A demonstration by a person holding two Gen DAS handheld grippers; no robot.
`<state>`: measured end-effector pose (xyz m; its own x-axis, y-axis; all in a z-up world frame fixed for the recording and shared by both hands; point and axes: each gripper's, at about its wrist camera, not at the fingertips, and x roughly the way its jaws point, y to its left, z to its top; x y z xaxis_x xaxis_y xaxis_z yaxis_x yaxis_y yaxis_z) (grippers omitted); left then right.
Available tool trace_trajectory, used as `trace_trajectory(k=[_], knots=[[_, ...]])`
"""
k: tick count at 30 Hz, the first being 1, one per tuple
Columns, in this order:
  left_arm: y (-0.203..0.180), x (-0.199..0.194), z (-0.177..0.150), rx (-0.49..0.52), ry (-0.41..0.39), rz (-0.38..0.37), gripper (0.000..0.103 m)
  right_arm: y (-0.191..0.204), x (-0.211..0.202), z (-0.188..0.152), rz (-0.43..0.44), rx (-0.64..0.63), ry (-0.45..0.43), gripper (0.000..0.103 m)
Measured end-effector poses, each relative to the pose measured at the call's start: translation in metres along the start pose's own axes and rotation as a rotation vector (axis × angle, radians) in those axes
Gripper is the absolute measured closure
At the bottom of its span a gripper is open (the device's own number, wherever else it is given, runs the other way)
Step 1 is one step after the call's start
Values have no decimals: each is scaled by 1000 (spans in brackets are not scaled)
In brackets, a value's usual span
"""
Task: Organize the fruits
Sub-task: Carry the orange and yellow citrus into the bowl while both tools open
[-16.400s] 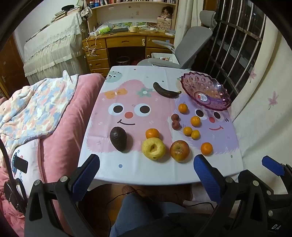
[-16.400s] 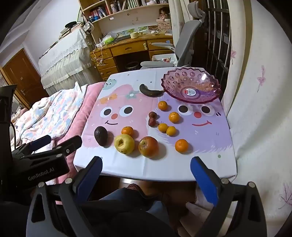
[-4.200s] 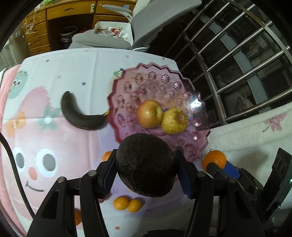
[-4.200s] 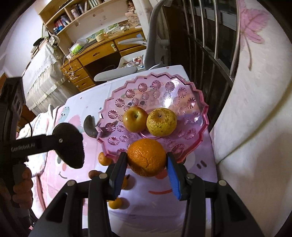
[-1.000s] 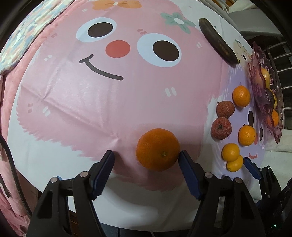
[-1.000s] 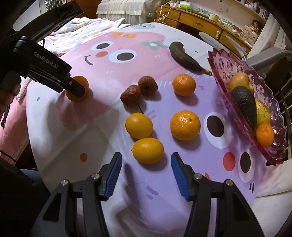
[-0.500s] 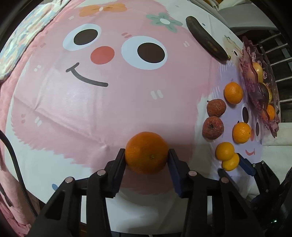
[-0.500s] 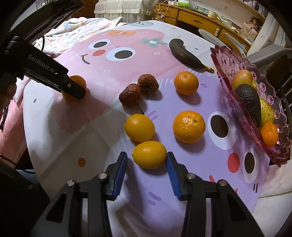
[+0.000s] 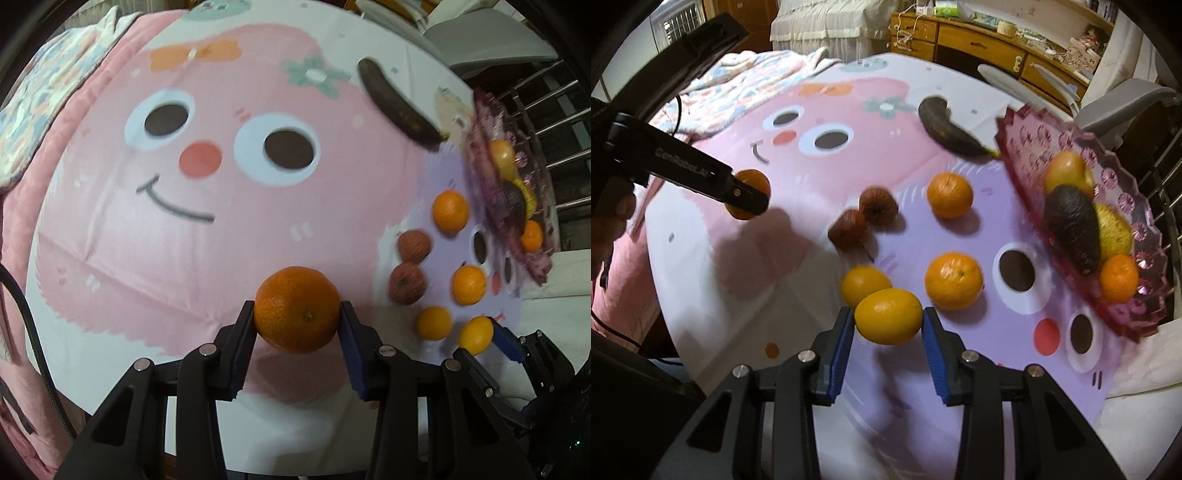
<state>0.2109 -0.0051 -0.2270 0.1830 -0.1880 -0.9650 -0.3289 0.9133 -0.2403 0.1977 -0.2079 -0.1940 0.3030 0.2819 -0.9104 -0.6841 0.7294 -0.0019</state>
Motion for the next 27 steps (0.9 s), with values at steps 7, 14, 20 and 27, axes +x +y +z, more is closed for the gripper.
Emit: trace_trajectory(k=[7,14,20,27], knots=[[-31,-33,28,78,-88,-28,61,-12,-31,25,-17,39,-84,65],[-75,-45,56,187,-166,-59,61,-38,-62,46,-56,128,-147,65],[-115,-44,77,260,-195,-107,61,-66,-82,51,-98,215,-159,65],[-156,-37,88,324,-209,-149,61,-96,-92,45,-117,306,-150,65]])
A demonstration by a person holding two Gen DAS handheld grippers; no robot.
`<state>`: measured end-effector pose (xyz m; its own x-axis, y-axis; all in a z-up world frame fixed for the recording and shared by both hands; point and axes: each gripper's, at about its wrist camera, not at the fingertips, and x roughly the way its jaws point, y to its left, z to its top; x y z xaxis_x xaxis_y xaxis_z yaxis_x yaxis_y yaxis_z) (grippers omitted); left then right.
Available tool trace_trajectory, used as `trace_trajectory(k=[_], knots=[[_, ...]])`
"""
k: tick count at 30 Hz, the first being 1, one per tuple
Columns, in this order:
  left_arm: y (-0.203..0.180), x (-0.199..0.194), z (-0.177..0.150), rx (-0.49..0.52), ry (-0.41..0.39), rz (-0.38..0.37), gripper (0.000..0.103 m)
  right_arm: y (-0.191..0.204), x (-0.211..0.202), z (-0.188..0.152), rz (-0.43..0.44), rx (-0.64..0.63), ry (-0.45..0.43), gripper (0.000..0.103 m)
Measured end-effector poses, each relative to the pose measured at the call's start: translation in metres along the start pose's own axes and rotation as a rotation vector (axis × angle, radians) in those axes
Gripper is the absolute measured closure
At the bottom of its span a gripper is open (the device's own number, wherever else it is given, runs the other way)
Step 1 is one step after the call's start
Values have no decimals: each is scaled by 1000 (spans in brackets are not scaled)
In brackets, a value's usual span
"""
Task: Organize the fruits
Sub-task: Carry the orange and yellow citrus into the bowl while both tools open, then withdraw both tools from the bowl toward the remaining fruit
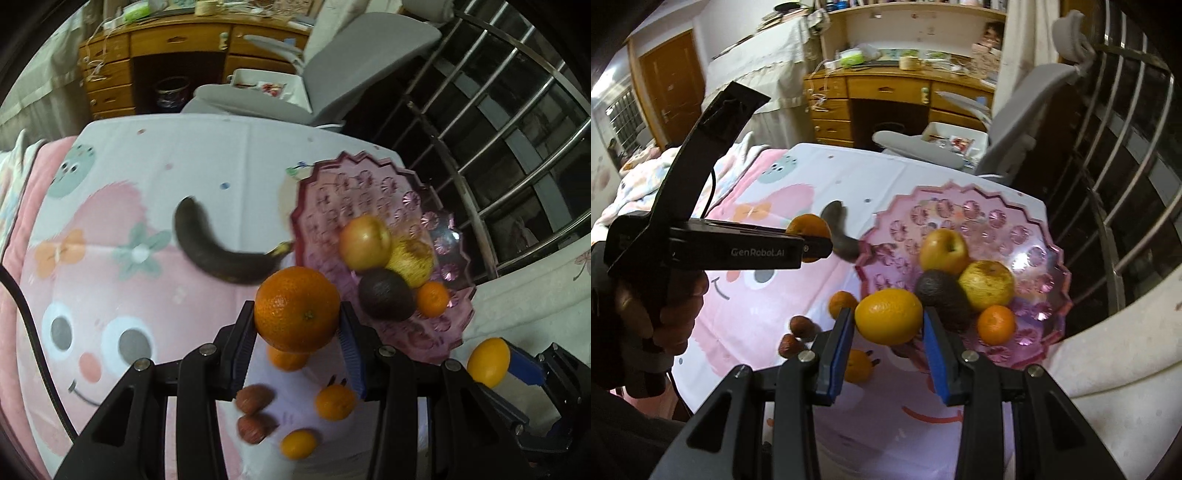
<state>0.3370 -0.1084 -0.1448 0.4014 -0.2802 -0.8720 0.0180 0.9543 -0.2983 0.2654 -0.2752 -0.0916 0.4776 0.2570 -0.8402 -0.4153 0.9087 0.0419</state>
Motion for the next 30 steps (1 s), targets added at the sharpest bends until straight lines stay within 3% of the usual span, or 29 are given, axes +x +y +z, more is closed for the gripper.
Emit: trace_trajectory(k=[14,21,30], knots=[[-26,30,22,31,41,-25,61,-53,23,-18,-10,204,105,65],[-27,23,26,37,27,-25,38,-72,30,-20,20,351,122,55],[2,3,22,31,31,8,32,-69,30,-28,26,531,142,55]])
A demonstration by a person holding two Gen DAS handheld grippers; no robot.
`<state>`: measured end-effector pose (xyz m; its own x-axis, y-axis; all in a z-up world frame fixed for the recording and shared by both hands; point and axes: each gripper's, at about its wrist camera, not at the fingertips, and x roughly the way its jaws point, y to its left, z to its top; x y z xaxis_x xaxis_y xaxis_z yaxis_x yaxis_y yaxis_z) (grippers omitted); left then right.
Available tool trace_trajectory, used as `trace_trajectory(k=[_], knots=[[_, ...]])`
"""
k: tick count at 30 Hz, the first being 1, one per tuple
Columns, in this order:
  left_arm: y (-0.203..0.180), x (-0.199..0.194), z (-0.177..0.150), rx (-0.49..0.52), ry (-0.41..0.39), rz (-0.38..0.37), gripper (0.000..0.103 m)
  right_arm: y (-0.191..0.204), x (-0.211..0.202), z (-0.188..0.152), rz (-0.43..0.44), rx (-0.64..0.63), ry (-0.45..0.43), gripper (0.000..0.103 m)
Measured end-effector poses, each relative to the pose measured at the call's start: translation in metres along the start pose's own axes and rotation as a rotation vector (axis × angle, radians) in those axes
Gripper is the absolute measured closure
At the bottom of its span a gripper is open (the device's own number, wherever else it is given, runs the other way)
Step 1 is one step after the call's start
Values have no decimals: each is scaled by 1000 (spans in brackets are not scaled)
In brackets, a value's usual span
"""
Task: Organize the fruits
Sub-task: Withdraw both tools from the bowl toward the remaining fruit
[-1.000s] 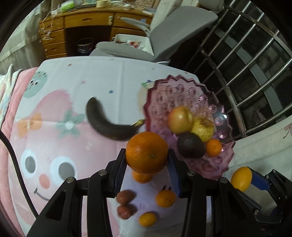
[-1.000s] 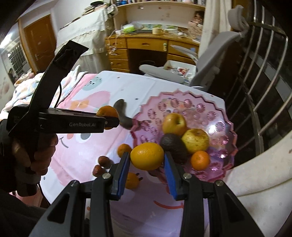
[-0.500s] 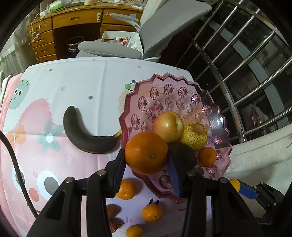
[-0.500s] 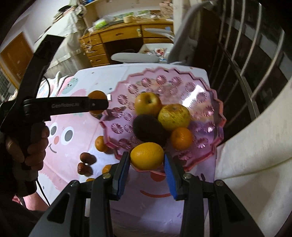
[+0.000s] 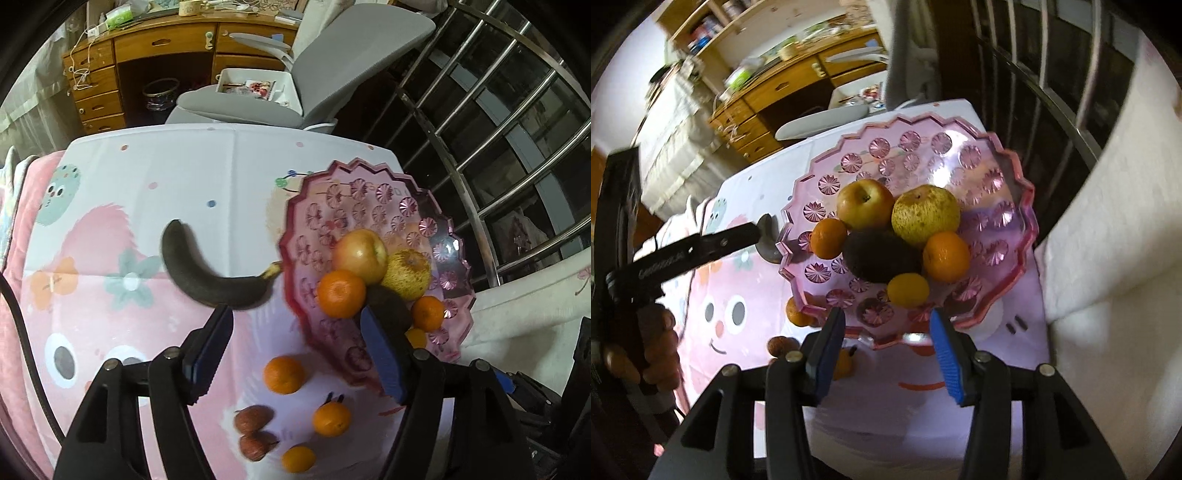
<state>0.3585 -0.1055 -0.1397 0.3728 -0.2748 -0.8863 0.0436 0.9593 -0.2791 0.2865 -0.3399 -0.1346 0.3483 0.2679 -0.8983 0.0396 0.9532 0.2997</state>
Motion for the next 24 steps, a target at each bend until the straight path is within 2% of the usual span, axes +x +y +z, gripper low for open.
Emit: trace_trajectory(k=[10,19,24], knots=[[58,-38,-15,-37,76,-29,19,21,0,-37,8,250,35,55],[115,-73,-19,-18,166,33,17,56,6,-81,41,491,47,55],[142,-82,-14,-45,204,79,17,63,11,-102,50,642,67,55]])
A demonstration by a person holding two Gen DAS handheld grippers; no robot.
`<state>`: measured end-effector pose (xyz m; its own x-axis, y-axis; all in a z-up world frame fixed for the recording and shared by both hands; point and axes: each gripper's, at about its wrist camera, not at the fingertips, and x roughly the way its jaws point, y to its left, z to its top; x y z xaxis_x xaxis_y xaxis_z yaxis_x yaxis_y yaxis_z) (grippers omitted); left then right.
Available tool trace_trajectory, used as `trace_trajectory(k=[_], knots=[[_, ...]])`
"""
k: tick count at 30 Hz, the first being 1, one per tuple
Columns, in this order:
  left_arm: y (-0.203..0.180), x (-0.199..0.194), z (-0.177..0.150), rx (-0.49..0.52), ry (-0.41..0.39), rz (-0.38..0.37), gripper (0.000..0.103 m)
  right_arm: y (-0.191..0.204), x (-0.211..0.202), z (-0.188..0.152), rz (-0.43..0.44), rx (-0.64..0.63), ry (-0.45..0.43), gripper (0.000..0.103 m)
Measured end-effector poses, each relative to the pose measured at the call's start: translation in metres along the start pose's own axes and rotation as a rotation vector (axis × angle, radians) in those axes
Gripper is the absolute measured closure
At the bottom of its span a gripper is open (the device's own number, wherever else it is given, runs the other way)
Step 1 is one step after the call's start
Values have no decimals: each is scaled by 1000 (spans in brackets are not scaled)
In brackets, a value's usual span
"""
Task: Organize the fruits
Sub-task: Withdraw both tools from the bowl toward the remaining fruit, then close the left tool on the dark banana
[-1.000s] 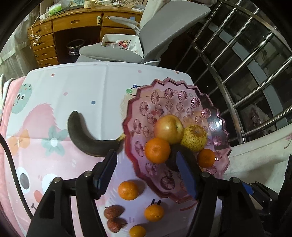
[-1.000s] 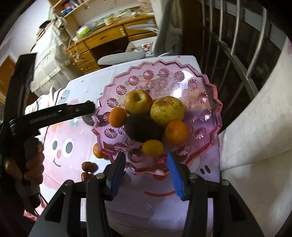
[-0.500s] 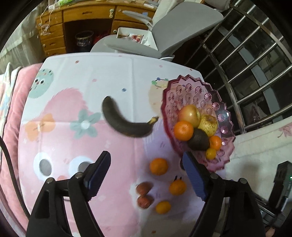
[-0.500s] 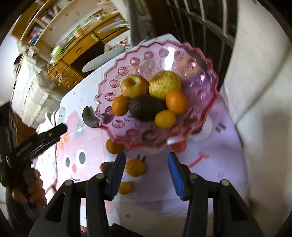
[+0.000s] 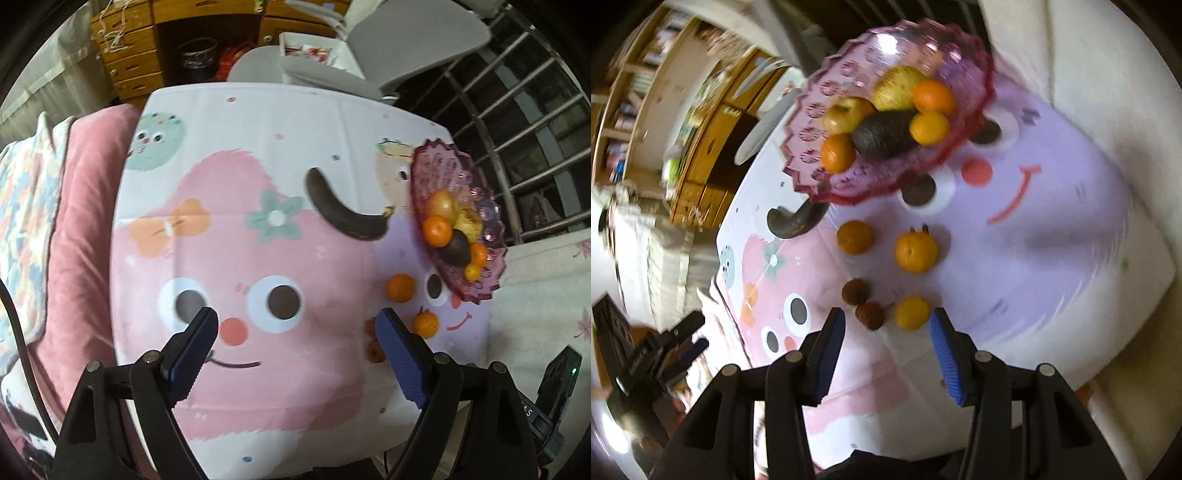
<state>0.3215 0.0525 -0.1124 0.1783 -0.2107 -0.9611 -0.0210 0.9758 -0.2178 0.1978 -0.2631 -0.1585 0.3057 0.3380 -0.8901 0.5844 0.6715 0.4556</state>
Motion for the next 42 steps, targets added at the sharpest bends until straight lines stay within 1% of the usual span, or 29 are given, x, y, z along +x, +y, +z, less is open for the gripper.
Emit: trace_trajectory(k=[3,5,8,10,13,15,18,22,26,27,29,31,33,35,37,38,42], knots=[[11,-1,5,-28,28,24,17,-8,6,-8,-3,109,16,55],[17,0,8,-61,48,23,17,-15,11,-11,0,179,28,55],[25,5,14,-134,72,-32,17,-21,22,-14,13,253,56,55],[29,12,18,-183,78,-47,17,-26,28,-15,14,299,65,55],[36,23,21,-295,88,-81,17,-31,37,-16,6,361,81,55],[36,31,26,-347,82,-111,17,-35,44,-15,9,417,96,55],[33,40,35,-393,57,-121,17,-36,56,-13,8,466,122,55],[23,58,50,-432,42,-126,17,-29,73,-9,4,470,179,55],[12,82,64,-462,55,-146,17,-24,84,-4,-36,452,226,55],[7,90,67,-462,53,-141,17,-23,86,-3,-42,444,234,55],[0,103,72,-464,55,-128,20,-21,90,-1,-56,425,250,56],[-5,115,76,-471,67,-123,22,-19,94,3,-65,406,263,61],[-11,130,79,-482,79,-121,23,-17,98,7,-75,393,278,62],[-16,140,80,-488,89,-117,27,-16,101,10,-84,380,292,64],[-20,152,81,-498,102,-111,33,-14,105,13,-90,363,311,67],[-20,155,81,-503,104,-110,34,-13,106,15,-91,358,319,69],[-24,169,81,-517,102,-102,36,-16,110,20,-109,357,336,69]])
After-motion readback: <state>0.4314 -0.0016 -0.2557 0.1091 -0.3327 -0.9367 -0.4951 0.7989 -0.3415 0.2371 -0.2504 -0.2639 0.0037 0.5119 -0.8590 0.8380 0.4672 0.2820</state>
